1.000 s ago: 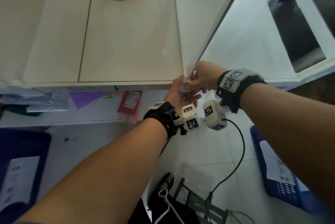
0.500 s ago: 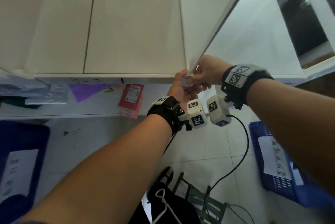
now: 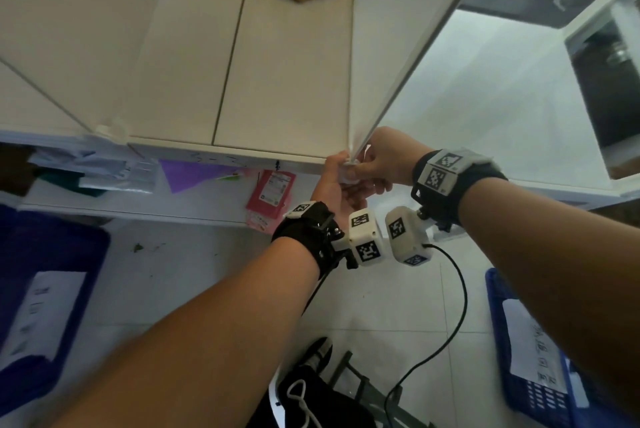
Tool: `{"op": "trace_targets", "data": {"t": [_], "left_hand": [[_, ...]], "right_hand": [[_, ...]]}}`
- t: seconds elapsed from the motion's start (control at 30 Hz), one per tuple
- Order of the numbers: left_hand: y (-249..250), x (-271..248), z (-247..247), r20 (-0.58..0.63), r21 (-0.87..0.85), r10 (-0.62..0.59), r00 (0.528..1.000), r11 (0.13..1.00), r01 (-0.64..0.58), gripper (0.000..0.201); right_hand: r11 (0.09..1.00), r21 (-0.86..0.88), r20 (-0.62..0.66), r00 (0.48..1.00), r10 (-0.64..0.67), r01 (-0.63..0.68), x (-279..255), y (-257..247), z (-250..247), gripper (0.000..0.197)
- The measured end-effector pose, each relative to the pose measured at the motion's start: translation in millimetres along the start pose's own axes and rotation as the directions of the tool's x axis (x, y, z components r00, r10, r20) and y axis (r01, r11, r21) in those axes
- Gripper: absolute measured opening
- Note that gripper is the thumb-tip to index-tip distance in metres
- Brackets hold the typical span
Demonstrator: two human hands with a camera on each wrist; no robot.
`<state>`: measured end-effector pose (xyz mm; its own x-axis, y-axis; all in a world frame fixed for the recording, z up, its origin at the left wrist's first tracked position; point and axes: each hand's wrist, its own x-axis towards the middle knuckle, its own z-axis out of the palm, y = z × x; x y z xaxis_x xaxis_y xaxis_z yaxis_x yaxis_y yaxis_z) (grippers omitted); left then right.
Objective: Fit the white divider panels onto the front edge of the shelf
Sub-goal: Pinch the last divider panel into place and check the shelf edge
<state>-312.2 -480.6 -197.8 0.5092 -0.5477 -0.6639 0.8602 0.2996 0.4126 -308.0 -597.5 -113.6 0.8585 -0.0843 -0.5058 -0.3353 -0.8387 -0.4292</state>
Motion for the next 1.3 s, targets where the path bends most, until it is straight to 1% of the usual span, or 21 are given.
{"op": "trace_targets", "data": {"t": [0.1, 0.17, 0.27, 0.37, 0.53, 0.6, 0.7, 0.83, 1.1, 1.23, 1.3], "left_hand": [[12.3, -4.3, -13.0, 0.004, -0.029, 0.016, 1.0, 0.999, -0.016, 0.044], [21.3, -6.7, -22.1, 0.005, -0.054, 0.001, 1.0, 0.999, -0.001, 0.045], [27.4, -7.7, -31.2, -0.047, -0.063, -0.037, 0.998, 0.997, 0.034, 0.053], [28.2, -10.0, -31.3, -0.069, -0.052, -0.04, 0.997, 0.998, 0.037, 0.056], [22.8, -15.5, -34.1, -0.017, -0.157, -0.098, 0.995, 0.983, 0.094, 0.077], [23.7, -18.3, -33.9, -0.013, -0.178, -0.111, 0.994, 0.978, 0.107, 0.082], [24.6, -20.3, -28.3, -0.047, -0.228, -0.108, 0.993, 0.969, 0.095, 0.08], [23.4, -21.5, -23.5, -0.079, -0.268, -0.091, 0.993, 0.961, 0.067, 0.082], [21.3, -20.8, -22.9, -0.12, -0.281, -0.064, 0.991, 0.959, 0.028, 0.083], [20.5, -21.3, -24.6, -0.174, -0.283, -0.029, 0.984, 0.959, -0.022, 0.078], [21.6, -20.9, -27.6, -0.176, -0.274, -0.02, 0.984, 0.961, -0.029, 0.075]], "right_hand": [[0.999, -0.028, 0.006, 1.0, -0.026, 0.026, 8.7, -18.0, 4.2, 0.029], [0.998, -0.048, 0.014, 0.999, -0.048, 0.049, 14.7, -30.5, 6.1, 0.029], [0.997, -0.036, 0.039, 0.997, -0.061, 0.062, 21.1, -40.1, 9.0, 0.028], [0.998, -0.013, 0.056, 0.996, -0.063, 0.064, 22.3, -41.5, 10.6, 0.029], [0.997, 0.063, 0.108, 0.993, -0.043, 0.036, 14.7, -32.3, 0.1, 0.026], [0.999, 0.032, 0.128, 0.991, -0.037, 0.033, 12.9, -28.9, -3.9, 0.026], [0.999, -0.036, 0.078, 0.996, -0.035, 0.038, 12.4, -24.8, -3.6, 0.028], [0.999, -0.039, 0.005, 1.0, -0.017, 0.018, 15.0, -24.1, 2.7, 0.032], [1.0, 0.002, -0.02, 1.0, 0.016, -0.016, 17.9, -27.1, 6.0, 0.037], [0.998, -0.024, -0.024, 0.998, 0.062, -0.063, 20.6, -31.9, 7.6, 0.044], [0.996, -0.043, -0.025, 0.996, 0.081, -0.082, 21.5, -35.3, 8.2, 0.047]]}}
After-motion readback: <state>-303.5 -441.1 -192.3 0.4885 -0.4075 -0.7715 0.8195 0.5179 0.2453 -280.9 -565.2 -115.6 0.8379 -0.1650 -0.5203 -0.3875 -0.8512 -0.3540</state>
